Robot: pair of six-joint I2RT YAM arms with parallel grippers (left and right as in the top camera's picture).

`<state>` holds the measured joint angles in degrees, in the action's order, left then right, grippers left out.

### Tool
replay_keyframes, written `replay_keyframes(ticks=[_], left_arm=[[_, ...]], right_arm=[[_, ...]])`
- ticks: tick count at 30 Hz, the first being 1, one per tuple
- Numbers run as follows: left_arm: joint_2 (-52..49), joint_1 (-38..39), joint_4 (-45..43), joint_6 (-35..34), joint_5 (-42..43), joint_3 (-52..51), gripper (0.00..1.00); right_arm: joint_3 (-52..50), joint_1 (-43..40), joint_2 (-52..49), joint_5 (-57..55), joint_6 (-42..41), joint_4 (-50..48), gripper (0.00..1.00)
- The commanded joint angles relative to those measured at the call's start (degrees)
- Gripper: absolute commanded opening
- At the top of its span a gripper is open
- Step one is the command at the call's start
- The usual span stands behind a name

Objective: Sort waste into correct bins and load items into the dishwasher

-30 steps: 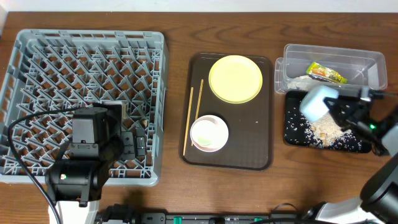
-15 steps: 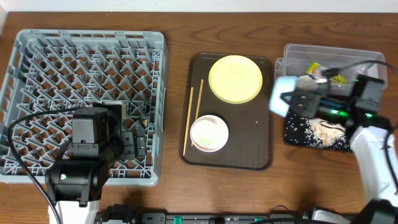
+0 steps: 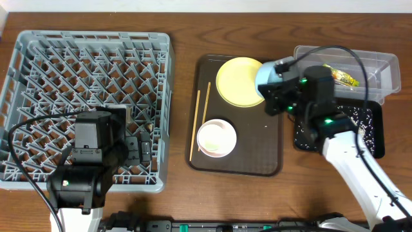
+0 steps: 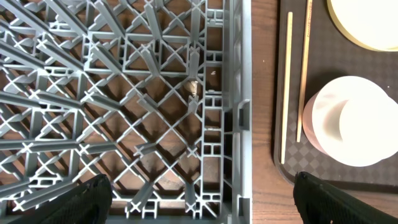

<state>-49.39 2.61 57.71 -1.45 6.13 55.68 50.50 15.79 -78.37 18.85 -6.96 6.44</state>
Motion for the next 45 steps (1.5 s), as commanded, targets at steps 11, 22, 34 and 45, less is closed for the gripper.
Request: replay_keyframes(ticks=[11,22,34,45], left_arm=[[0.02,-0.28,0.13,-0.09,0.74,1.29,0.95],[0.02,-0.28,0.17,-0.09,0.74,1.29,0.95],[0.02,-0.28,0.17,-0.09,0.74,1.29,0.95],[0.02,-0.28,0.2,-0.09,0.74,1.29,0.95]], right_arm=[[0.5,5.84,-2.8,-14.69,4.26,-1.9,0.01],[0.5,2.86,0.26,-4.04,-1.62,9.64,0.01],[0.48,-23.26,4.92,23.12,-3.52,19.58,0.01],[0.39,-43.32,-6.71,44.94,-2.19,21.59,0.04]])
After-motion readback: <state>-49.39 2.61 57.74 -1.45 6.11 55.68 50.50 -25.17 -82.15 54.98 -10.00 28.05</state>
